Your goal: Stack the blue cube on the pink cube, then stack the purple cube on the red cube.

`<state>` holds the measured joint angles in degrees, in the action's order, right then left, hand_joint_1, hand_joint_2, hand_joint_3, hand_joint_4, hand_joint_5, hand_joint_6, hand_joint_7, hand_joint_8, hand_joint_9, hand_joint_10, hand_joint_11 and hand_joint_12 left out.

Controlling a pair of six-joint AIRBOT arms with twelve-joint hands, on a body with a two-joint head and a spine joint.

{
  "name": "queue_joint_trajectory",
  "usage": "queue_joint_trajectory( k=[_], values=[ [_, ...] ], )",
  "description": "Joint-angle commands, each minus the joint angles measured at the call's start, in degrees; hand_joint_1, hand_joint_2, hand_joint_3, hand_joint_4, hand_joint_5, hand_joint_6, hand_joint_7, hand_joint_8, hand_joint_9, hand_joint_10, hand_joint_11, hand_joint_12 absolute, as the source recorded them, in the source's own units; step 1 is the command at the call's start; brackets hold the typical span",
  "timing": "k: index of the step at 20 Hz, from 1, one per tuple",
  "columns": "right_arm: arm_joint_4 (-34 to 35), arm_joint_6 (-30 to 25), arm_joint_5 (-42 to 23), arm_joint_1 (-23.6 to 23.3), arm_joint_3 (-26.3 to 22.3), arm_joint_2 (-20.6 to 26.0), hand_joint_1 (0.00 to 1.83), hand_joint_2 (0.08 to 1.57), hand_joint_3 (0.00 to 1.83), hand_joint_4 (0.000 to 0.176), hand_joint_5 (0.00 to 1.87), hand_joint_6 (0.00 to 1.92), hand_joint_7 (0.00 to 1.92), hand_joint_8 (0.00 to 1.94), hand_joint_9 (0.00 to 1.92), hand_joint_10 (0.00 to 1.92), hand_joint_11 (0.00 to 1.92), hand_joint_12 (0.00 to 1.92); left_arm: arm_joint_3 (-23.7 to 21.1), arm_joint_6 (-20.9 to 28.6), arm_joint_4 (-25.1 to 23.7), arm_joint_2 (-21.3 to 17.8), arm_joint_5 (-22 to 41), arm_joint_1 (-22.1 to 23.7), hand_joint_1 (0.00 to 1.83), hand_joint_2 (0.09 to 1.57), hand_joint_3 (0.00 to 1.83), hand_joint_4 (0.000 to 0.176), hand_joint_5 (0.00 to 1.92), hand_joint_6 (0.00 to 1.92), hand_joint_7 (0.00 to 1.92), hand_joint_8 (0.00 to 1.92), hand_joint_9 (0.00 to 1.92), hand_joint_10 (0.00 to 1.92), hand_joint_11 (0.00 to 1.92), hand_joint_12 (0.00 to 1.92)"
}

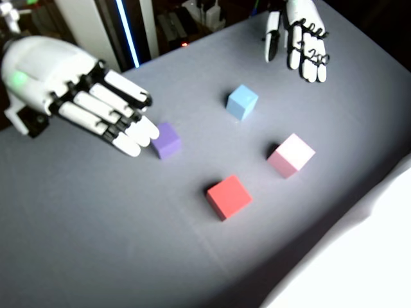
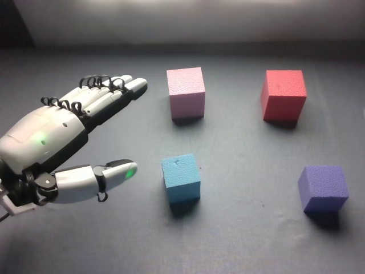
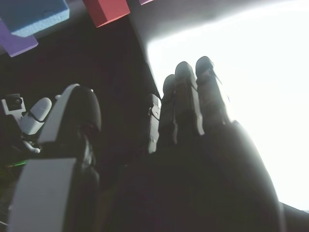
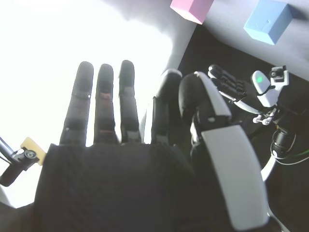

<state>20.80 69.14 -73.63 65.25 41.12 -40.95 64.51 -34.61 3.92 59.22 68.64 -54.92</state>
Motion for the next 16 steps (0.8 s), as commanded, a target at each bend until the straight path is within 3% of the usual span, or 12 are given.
queue_joint_trajectory(
  k=[1,2,4,6,7,10,13,16],
  values=[
    [-0.45,-0.02,-7.12,-0.10,0.36,0.17,0.71,1.32,0.03,0.000,0.00,0.00,0.00,0.00,0.00,0.00,0.00,1.38,0.30,0.34,-0.10,0.29,7.01,0.58,0.45,1.20,0.01,0.121,0.00,0.00,0.00,0.00,0.00,0.00,0.00,0.17],
    [-0.32,-0.02,-7.06,-0.01,0.36,0.11,0.72,1.33,0.01,0.000,0.01,0.00,0.00,0.00,0.00,0.00,0.00,1.30,0.35,0.47,-0.01,0.46,7.01,0.40,0.45,1.21,0.00,0.126,0.00,0.00,0.00,0.00,0.00,0.00,0.00,0.03],
    [-0.11,-0.02,-6.96,0.15,0.39,-0.05,0.67,1.33,0.00,0.000,0.01,0.00,0.00,0.00,0.00,0.00,0.00,1.29,0.54,1.11,0.04,0.72,6.88,0.07,0.44,1.21,0.00,0.111,0.00,0.00,0.00,0.00,0.00,0.00,0.00,0.00],
    [0.04,-0.02,-6.82,0.18,0.42,-0.11,0.66,1.32,0.00,0.000,0.01,0.00,0.00,0.00,0.00,0.00,0.00,1.44,0.53,1.21,-0.06,0.77,6.68,0.05,0.45,1.18,0.00,0.108,0.00,0.00,0.00,0.00,0.00,0.00,0.02,0.01],
    [0.20,-0.02,-6.79,0.24,0.46,-0.23,0.66,1.32,0.00,0.000,0.01,0.00,0.00,0.00,0.00,0.00,0.00,1.33,0.50,1.33,-0.47,0.78,6.26,0.06,0.42,1.16,0.00,0.114,0.00,0.00,0.00,0.00,0.00,0.00,0.00,0.00],
    [0.56,-0.02,-6.58,0.37,0.46,-0.34,0.69,1.32,0.00,0.000,0.01,0.00,0.00,0.00,0.00,0.00,0.00,0.94,0.53,2.20,-3.35,1.09,2.86,0.95,0.41,1.11,0.00,0.084,0.00,0.00,0.03,0.00,0.01,0.00,0.00,0.00],
    [0.81,-0.02,-6.42,0.46,0.46,-0.44,0.62,1.34,0.00,0.000,0.01,0.00,0.00,0.00,0.00,0.00,0.00,0.07,0.62,2.44,-4.55,2.09,0.53,1.68,0.45,1.06,0.00,0.079,0.00,0.00,0.08,0.02,0.05,0.02,0.00,0.00],
    [1.02,-0.02,-6.21,0.46,0.46,-0.47,0.62,1.35,0.01,0.000,0.00,0.00,0.00,0.00,0.00,0.00,0.00,0.00,1.76,3.88,-5.64,4.16,-2.45,2.56,0.46,1.01,0.00,0.081,0.00,0.00,0.08,0.01,0.07,0.03,0.01,0.01]
  ],
)
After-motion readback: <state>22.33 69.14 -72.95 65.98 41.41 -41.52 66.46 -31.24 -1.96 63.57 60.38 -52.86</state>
